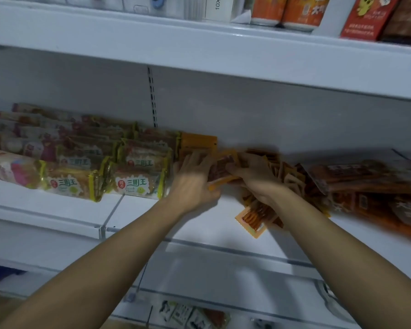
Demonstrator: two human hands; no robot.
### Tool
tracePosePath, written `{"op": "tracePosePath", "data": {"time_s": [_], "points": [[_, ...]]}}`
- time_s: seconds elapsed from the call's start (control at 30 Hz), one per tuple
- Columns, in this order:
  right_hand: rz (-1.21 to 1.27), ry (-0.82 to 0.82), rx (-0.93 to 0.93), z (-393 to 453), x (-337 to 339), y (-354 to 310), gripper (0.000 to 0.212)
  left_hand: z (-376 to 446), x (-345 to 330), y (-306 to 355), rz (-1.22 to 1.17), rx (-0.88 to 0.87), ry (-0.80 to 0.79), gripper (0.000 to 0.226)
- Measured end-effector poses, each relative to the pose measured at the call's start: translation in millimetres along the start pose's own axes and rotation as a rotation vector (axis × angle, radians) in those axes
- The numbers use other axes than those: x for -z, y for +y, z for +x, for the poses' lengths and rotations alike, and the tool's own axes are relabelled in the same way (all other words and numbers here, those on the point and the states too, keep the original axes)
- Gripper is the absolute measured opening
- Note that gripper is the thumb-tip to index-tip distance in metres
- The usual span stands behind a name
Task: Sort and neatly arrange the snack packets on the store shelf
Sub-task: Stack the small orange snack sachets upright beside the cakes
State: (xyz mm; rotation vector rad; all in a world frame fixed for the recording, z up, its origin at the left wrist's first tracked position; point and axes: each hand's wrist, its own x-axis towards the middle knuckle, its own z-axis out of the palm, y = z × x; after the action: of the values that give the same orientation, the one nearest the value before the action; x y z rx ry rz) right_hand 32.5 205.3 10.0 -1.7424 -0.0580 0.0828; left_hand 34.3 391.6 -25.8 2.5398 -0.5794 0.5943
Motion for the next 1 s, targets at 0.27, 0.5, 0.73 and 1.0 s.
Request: {"op": "tracePosePath", "data": {"time_s": [0.27,0.5,0.73,1.0], "points": [[-0.136,0.056,-0.077,14,1,29,0.019,4,0,-22,0.137,-0.196,-0.030,0.034],[-0.323,0.289,-0.002,72,-15,36,0.026,-19,-30,-11,0.181,0.105,-0.186,0.028],[-0.429,0.278,0.017,98,-43,52,0.037,-10,-57,-17,0.288,0.273,-0.053,0.031],[-0.456,0.270,0.024,105,-47,60,0.059,-7,-72,-23,0.257,0.316,-0.103,0.058]]}}
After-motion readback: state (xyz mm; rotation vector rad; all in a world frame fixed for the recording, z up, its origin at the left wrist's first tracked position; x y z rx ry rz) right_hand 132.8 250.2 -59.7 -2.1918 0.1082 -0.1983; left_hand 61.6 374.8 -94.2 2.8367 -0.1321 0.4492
